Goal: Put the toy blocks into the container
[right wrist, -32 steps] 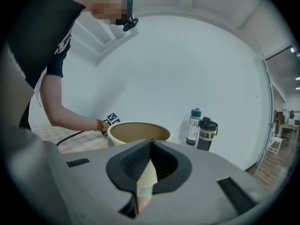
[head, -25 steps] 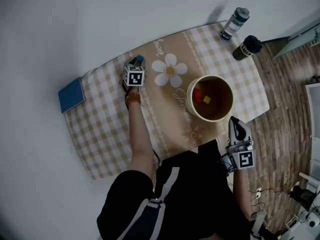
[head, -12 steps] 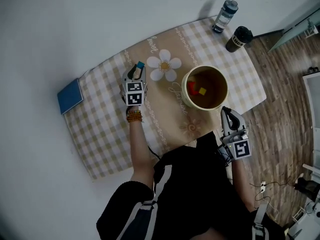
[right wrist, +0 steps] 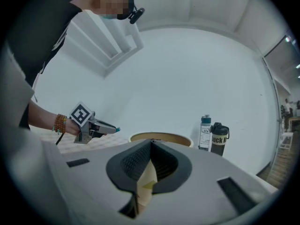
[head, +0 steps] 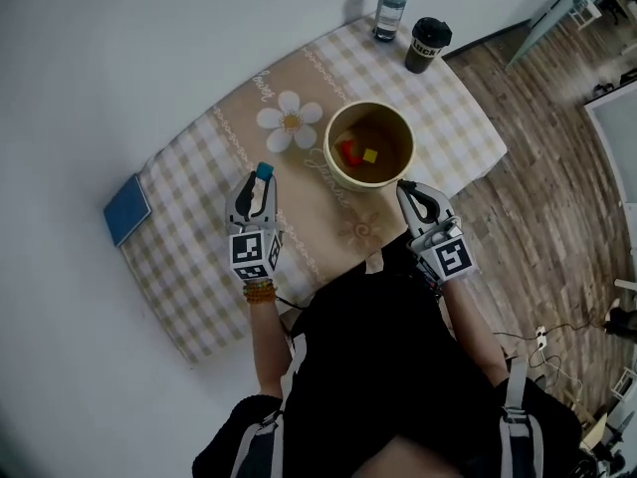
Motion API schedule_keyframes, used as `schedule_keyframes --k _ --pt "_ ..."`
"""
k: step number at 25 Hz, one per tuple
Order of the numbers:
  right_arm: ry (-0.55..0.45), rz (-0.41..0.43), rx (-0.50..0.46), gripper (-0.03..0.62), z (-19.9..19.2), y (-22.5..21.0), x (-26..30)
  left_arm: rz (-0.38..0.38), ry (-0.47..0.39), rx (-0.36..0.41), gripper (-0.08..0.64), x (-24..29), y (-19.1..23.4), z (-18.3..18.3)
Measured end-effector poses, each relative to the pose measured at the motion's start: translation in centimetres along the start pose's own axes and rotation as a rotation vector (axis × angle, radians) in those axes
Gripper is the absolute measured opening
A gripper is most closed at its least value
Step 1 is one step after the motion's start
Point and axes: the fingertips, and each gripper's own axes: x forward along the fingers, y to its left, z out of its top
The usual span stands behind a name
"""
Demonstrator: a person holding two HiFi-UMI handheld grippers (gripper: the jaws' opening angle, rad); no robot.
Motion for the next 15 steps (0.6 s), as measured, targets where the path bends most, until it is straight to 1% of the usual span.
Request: schedule_keyframes --k 3,9,12,15 --pt "-0.018 -0.026 0.015 -0.002 0.2 -0.4 -0.6 -0.04 -0.016 0.0 0.146 -0.6 -2.3 0.6" --pt "-0.034 -0.06 -0.004 -0.002 0.2 -1.8 -1.8 -0.128 -0.065 0.03 0.146 -0.3 -6.5 3.1" --pt "-0.035 -0.088 0.002 -0.002 0.2 -2.3 -2.5 -0.187 -0.111 0.057 0.146 0.5 -8.8 5.8" --pt "-0.033 -0.101 -0.001 -0.002 0.1 -2.6 -2.9 -0.233 -0.176 0.081 0.146 1.6 -10.7 9.5"
